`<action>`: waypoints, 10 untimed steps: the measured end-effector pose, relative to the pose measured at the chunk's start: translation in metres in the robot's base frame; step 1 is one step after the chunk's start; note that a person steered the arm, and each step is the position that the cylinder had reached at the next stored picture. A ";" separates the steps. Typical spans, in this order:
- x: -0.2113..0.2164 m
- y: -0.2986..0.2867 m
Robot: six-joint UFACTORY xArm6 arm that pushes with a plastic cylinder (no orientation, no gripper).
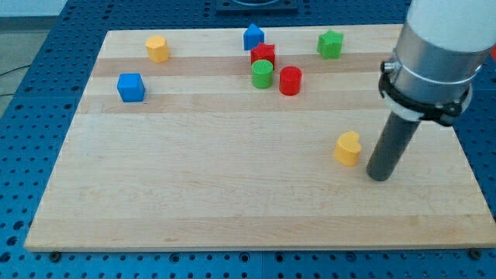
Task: Move the green circle to the bottom left of the board
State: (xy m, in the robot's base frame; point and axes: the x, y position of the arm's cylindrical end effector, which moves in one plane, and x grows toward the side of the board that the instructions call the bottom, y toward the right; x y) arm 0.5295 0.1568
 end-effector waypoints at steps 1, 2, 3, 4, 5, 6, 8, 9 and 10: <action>-0.039 -0.030; -0.093 -0.035; -0.057 -0.037; -0.040 -0.067; -0.073 -0.121; -0.095 -0.109; -0.096 -0.043; -0.110 -0.119; -0.148 -0.152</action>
State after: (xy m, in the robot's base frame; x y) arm 0.3812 0.0045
